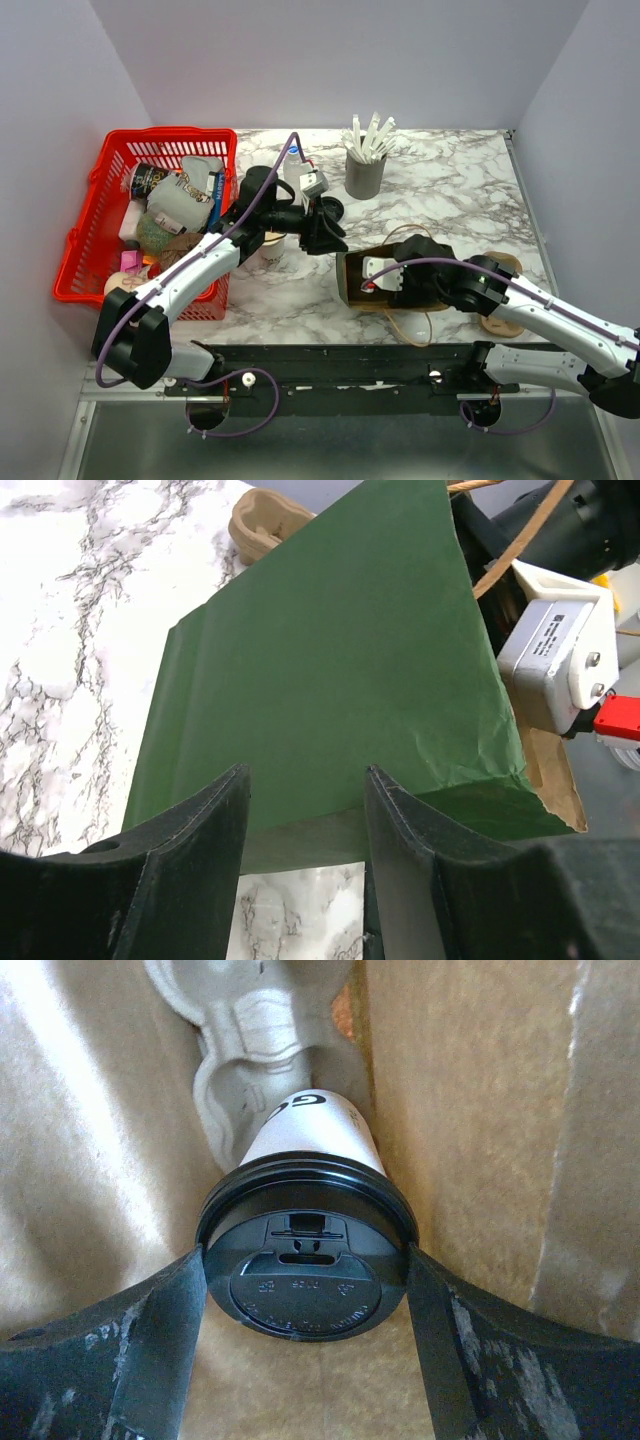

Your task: Pack the takeout coffee

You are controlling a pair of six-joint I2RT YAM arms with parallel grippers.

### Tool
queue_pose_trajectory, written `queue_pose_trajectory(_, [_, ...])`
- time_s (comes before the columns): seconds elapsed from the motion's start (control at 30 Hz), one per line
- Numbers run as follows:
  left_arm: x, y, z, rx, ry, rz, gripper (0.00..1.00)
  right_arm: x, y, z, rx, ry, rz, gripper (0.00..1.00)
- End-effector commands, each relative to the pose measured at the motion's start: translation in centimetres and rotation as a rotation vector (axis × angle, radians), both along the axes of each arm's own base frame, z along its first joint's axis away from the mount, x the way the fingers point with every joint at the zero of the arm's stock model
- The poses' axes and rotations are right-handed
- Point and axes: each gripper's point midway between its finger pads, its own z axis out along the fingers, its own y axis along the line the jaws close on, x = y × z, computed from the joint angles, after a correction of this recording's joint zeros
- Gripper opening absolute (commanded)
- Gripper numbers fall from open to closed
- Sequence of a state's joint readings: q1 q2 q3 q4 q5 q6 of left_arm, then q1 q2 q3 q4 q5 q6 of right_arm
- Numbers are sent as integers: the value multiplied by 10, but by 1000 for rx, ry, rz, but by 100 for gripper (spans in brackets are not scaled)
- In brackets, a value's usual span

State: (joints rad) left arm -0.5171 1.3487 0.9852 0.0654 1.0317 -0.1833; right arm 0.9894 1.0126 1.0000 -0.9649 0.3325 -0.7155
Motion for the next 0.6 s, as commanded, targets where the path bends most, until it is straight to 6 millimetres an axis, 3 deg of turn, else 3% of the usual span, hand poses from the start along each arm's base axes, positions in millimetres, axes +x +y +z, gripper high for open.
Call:
queue_pose_trajectory(0.0, [-8,-4,7,-41,-67,-71,57,11,7,5,20,-64,-15,30])
queue_pose_trajectory(0.2, [-4,-9,19,-73,-98,-91,57,4,9,1,72,-15,-29,30])
queue_pose_trajectory(0.37, [-4,-8,53,-121,-154,-117,60,-3,1,-18,88,28,-37,29])
queue_pose_trajectory(0.57, [-6,-12,80,-160,-174,-145,61,-8,1,-17,181,15,-40,29])
